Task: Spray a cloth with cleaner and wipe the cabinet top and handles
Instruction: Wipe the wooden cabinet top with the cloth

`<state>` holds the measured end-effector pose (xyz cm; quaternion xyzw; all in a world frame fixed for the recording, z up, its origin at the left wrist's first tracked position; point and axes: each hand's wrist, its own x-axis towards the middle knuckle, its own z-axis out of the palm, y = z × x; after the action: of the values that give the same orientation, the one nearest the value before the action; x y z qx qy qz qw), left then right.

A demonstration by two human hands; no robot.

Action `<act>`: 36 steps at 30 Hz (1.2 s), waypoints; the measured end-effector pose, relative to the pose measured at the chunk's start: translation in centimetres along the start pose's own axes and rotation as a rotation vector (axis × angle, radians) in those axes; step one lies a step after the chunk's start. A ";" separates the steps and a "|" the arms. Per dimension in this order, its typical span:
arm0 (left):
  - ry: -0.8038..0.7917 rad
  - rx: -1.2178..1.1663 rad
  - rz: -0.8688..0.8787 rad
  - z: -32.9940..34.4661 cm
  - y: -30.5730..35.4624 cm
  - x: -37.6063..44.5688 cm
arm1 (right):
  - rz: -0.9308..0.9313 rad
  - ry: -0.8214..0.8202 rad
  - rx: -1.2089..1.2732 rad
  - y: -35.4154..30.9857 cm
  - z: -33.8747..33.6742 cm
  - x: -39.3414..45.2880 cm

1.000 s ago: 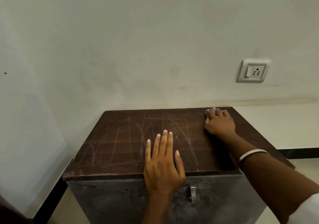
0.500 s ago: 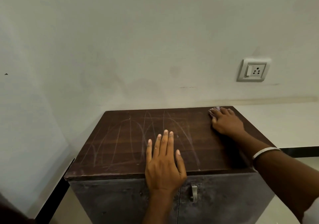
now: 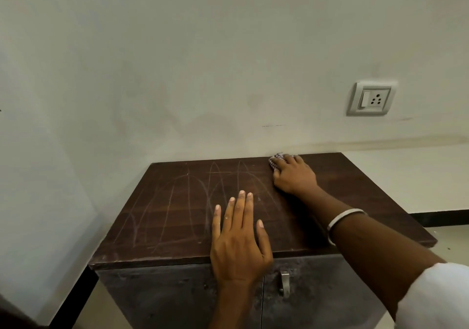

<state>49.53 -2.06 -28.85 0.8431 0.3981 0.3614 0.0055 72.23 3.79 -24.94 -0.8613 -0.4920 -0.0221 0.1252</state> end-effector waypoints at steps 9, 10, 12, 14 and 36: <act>0.017 -0.008 0.011 0.1 -0.1 0.1 | 0.148 -0.004 -0.027 8.3 -1.3 1.0; 0.017 -0.008 0.010 0.2 -0.1 0.2 | 0.175 0.001 -0.030 9.1 -1.4 1.1; 0.015 -0.008 0.014 0.2 -0.1 0.1 | 0.211 0.000 -0.045 9.5 -1.4 1.4; 0.014 -0.007 0.018 0.2 -0.1 0.1 | 0.228 -0.004 -0.060 8.9 -1.1 1.7; 0.012 -0.005 0.021 0.1 0.0 0.0 | 0.237 -0.009 -0.031 6.9 -1.6 2.7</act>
<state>49.63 -1.99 -28.94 0.8449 0.3885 0.3678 0.0015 79.65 2.32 -24.30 -0.9153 -0.3869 -0.0110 0.1116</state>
